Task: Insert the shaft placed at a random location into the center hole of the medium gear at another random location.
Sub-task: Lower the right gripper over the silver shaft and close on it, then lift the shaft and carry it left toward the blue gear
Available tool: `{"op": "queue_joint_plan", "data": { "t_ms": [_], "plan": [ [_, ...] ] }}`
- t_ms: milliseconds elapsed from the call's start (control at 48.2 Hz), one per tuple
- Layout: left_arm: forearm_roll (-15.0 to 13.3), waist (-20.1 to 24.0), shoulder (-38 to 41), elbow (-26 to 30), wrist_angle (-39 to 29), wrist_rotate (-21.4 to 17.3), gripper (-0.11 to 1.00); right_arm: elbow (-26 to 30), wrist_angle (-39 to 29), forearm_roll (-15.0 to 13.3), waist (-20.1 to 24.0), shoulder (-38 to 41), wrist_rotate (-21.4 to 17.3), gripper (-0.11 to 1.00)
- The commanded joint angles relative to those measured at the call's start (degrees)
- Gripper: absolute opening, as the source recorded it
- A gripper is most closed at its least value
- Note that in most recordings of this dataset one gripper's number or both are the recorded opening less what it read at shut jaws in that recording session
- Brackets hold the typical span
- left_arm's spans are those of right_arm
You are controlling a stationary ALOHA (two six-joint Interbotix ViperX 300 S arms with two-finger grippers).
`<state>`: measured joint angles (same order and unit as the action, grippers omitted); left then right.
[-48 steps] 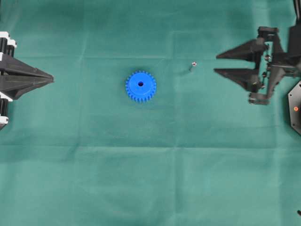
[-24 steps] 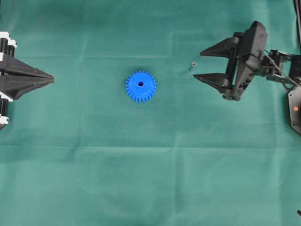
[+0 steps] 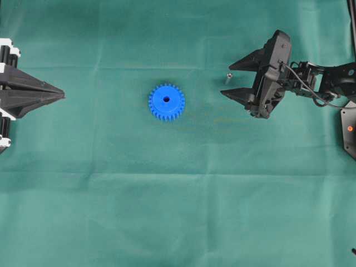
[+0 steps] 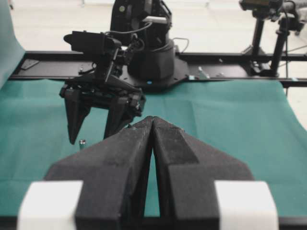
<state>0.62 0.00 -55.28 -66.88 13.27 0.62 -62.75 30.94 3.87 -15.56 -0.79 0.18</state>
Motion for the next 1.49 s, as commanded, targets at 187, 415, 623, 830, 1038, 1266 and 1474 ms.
{"op": "queue_joint_plan", "data": {
  "t_ms": [187, 415, 623, 830, 1038, 1266, 1474],
  "plan": [
    [0.1, 0.1, 0.5, 1.1, -0.2, 0.1, 0.00, 0.6, 0.9, 0.5, -0.2, -0.4, 0.0, 0.63],
    [0.1, 0.0, 0.5, 1.1, -0.1, 0.1, 0.00, 0.5, -0.3, 0.4, -0.2, -0.4, 0.1, 0.14],
    [0.1, 0.1, 0.5, 1.1, -0.1, 0.1, 0.00, 0.7, -0.3, 0.5, -0.2, -0.4, 0.1, 0.14],
    [0.2, 0.1, 0.5, 1.1, -0.1, 0.1, 0.00, 1.2, -1.1, 0.7, -0.3, -1.4, 0.1, 0.14],
    [0.1, 0.1, 0.4, 1.1, -0.1, 0.1, 0.00, 3.6, -8.6, 0.6, -0.3, -7.0, 0.4, 0.14],
    [0.2, 0.1, 0.4, 1.1, -0.1, 0.1, 0.00, 6.6, -16.3, 0.2, -0.3, -14.3, 0.4, 0.14],
    [0.2, 0.1, 0.5, 1.1, -0.1, 0.1, 0.00, 6.9, -17.8, -0.2, -0.3, -16.6, 0.4, 0.14]
  ]
}}
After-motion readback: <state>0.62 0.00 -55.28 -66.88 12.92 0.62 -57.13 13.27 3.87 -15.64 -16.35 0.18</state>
